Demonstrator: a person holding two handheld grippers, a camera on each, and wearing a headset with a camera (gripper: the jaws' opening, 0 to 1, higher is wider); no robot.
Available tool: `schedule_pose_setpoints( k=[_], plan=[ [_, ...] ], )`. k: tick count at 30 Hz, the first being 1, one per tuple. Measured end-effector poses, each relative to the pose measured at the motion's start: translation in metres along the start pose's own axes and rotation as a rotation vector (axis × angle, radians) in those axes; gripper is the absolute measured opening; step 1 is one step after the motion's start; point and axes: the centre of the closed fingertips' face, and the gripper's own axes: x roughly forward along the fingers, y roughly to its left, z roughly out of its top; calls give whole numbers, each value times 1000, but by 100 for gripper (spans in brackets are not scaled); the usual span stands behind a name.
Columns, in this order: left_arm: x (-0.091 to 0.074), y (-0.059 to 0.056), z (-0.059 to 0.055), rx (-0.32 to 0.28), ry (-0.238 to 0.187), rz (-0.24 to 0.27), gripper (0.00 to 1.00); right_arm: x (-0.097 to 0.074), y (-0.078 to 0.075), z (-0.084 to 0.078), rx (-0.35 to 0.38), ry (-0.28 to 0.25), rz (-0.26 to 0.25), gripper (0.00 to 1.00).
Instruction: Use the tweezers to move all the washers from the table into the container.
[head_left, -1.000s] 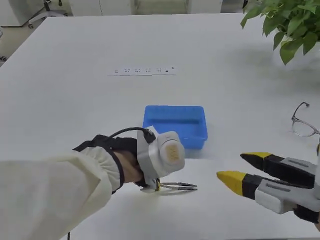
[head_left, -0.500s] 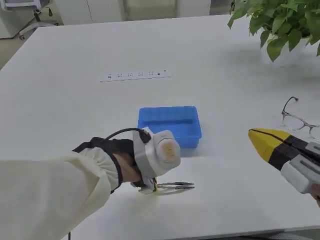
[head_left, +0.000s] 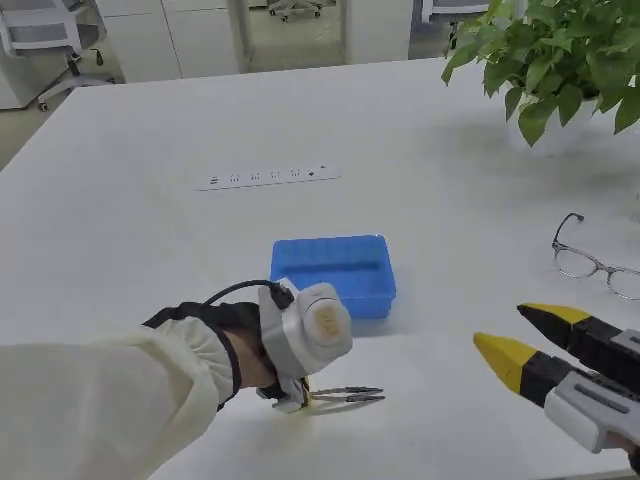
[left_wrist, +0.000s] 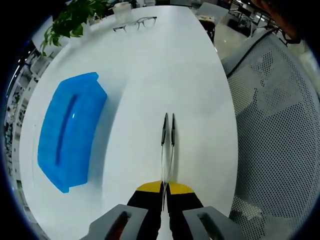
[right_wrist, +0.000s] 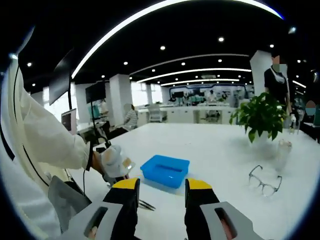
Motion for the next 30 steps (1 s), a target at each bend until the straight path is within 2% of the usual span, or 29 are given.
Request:
schedule_pose_setpoints(
  k=[3,10,13,16,19,23,25,28,30],
  plan=[
    [0,0,0,6,-1,0,0,-3,-5,-10,34,28,-34,54],
    [-2,-3,0,22,0,13,2,-9,-7,-17,33,43,-52,56],
    [-3,-4,0,0,-13,11,4,-11,-9,-17,33,43,-66,60],
    [-2,-5,0,-7,-20,12,5,-11,-12,-22,19,67,-81,66],
    [-3,-7,0,-35,-29,16,10,-9,-10,-32,33,110,-86,76],
    [-3,-12,-3,-76,-49,22,18,-9,-10,-32,26,108,-90,81],
    [-3,-12,-4,-100,-77,30,19,-9,-12,-33,35,109,-95,85],
    [-4,-12,-6,-161,-111,36,24,-7,-13,-39,54,126,-96,93],
    [-5,-15,-6,-220,-138,23,32,-5,-11,-43,74,138,-87,99]
  ],
)
